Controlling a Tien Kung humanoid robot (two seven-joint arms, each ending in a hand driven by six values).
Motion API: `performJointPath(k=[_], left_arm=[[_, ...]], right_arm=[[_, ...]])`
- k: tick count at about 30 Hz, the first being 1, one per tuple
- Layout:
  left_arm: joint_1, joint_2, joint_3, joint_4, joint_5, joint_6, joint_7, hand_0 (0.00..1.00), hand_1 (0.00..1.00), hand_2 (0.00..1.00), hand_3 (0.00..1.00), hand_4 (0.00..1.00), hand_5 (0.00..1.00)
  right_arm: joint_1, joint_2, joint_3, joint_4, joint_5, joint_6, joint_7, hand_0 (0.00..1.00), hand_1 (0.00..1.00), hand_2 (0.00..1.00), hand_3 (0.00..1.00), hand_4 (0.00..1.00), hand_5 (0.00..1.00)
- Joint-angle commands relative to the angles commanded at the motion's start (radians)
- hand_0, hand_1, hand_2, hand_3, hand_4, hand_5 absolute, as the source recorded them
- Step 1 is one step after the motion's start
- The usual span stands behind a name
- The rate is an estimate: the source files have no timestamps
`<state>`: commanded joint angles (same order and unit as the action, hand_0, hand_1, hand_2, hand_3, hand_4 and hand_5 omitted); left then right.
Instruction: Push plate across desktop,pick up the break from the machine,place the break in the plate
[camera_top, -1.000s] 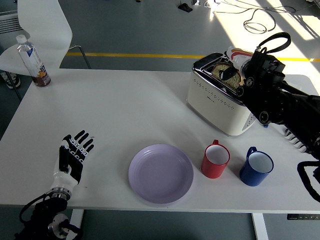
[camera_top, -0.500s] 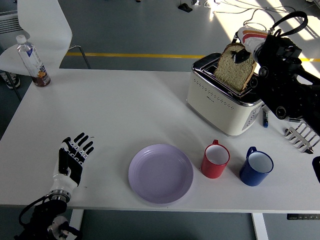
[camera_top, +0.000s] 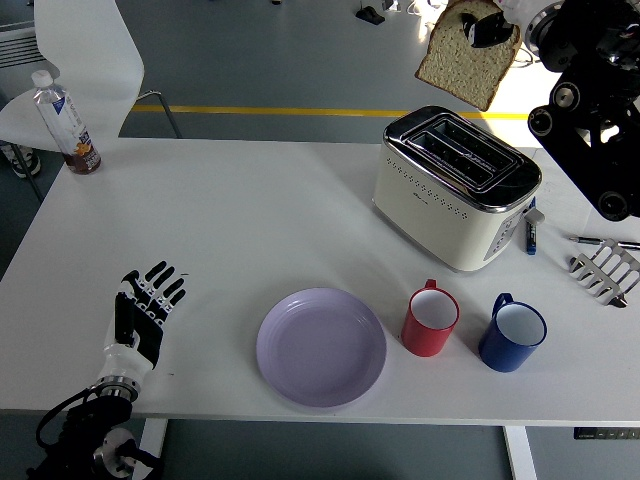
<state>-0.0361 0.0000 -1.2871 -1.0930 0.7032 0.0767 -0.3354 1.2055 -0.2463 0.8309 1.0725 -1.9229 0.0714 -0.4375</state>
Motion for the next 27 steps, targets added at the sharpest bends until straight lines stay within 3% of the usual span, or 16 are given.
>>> performJointPath(k=[4,5,7,11,21,27], left_arm=[[-0.002,0.000,0.000,0.000,0.001,0.001,0.000,0.783,0.760,0.818,0.730,0.449,0.993],[-0.002,0.000,0.000,0.000,0.001,0.001,0.000,0.783,0.760,0.818,0.729,0.450,0.996],[-0.002,0.000,0.000,-0.001,0.002,0.002,0.001,0.783,0.760,0.818,0.729,0.450,0.996],[-0.001,0.000,-0.004,-0.002,0.005,0.003,0.002,0.783,0.760,0.819,0.729,0.451,0.998],[0.000,0.000,-0.009,-0.004,0.010,0.007,0.007,0.784,0.760,0.818,0.726,0.449,0.998],[0.004,0.000,-0.013,-0.005,0.012,0.007,0.008,0.783,0.759,0.819,0.720,0.450,0.998]], right_arm=[[0.002,-0.013,-0.026,0.127,0.051,0.019,-0.010,0.300,0.325,0.377,0.452,0.372,0.032],[0.002,-0.016,-0.034,0.157,0.068,0.022,-0.011,0.250,0.298,0.361,0.442,0.360,0.085],[-0.001,-0.022,-0.068,0.210,0.129,0.048,-0.017,0.250,0.298,0.361,0.442,0.360,0.085],[-0.007,-0.032,-0.150,0.268,0.250,0.087,-0.014,0.257,0.299,0.359,0.442,0.357,0.091],[-0.029,-0.014,-0.395,0.283,0.549,0.140,0.021,0.262,0.297,0.359,0.446,0.366,0.093],[-0.049,0.010,-0.515,0.268,0.598,0.134,0.034,0.262,0.296,0.359,0.447,0.362,0.086]])
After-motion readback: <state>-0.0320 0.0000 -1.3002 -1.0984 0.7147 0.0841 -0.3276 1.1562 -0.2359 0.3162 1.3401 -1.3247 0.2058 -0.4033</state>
